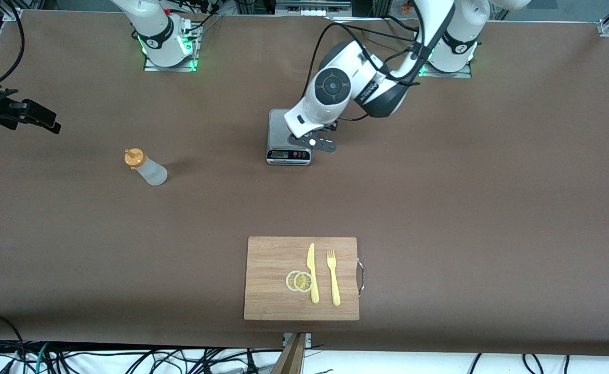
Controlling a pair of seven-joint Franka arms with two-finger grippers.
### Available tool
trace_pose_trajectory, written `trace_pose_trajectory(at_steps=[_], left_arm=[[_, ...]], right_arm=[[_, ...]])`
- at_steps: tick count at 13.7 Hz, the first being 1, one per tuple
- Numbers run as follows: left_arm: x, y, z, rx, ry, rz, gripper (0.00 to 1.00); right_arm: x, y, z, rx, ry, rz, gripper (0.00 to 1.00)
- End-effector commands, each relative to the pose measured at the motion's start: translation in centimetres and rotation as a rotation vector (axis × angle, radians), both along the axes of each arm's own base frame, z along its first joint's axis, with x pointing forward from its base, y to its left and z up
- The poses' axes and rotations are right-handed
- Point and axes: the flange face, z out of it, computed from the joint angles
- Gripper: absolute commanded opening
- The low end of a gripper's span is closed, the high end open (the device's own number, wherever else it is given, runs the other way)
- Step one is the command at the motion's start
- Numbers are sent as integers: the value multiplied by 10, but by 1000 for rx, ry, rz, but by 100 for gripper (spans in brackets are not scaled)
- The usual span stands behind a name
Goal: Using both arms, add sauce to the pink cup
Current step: 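Carry the pink cup with the left gripper onto the scale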
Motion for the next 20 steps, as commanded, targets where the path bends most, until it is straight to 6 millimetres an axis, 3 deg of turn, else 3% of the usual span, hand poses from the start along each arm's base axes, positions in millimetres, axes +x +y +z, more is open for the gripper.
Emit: trace_pose_trajectory(at_steps=[1, 9, 10, 13, 16, 18, 20], left_arm=[[-5, -14, -12, -19, -16, 5, 0], [-15, -24, -38, 0, -42, -27, 0], [-15, -24, -39, 1, -41, -27, 21], [-12, -23, -29, -5, -41, -4, 100], [-2, -12, 9, -33, 5, 57, 100], [28, 17, 56, -19, 43, 88, 100], [63, 55, 110, -9, 29, 116, 100]], right_arm=[[-3, -1, 2, 2, 3, 9, 100], [-2, 1, 2, 2, 2, 10, 100], [-2, 1, 2, 2, 2, 10, 100], [-2, 1, 1, 4, 2, 9, 100], [4, 2, -10, 6, 23, 16, 100], [5, 6, -21, 6, 44, 25, 100], [13, 6, -45, 17, 86, 142, 100]])
